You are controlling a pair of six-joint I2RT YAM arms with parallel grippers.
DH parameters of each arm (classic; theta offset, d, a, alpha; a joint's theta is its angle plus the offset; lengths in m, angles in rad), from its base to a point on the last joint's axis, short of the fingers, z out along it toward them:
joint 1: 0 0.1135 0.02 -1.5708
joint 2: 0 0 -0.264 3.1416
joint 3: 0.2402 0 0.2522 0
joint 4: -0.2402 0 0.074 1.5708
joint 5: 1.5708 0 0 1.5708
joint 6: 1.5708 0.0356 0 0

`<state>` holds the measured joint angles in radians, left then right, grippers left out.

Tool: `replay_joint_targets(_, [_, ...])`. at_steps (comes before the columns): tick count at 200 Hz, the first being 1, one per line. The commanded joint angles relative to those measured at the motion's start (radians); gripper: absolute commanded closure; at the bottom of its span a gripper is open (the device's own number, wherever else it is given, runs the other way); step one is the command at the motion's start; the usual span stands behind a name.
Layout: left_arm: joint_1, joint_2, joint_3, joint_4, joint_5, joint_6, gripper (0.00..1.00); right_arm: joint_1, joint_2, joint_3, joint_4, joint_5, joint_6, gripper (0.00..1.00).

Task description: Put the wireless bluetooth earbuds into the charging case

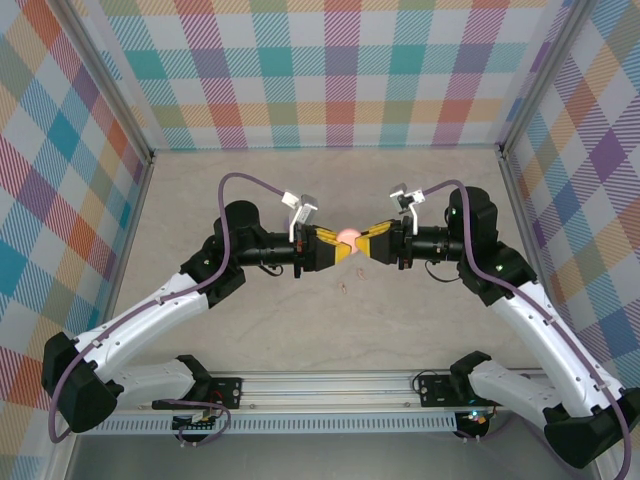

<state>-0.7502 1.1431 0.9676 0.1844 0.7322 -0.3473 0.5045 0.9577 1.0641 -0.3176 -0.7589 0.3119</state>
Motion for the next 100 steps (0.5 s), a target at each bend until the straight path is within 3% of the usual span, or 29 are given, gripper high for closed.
replay_joint_targets(1, [-0.012,0.001,0.034,0.041,0.008,0.004,0.81,0.019,0.016,0.018,-0.005,-0.081,-0.022,0.79])
replay_joint_targets(48, [-0.012,0.004,0.031,0.045,0.006,-0.002,0.74,0.020,0.019,0.015,-0.010,-0.093,-0.026,0.78])
replay_joint_targets(100, [-0.013,0.010,0.032,0.047,0.009,-0.005,0.75,0.020,0.017,0.012,-0.017,-0.104,-0.032,0.77])
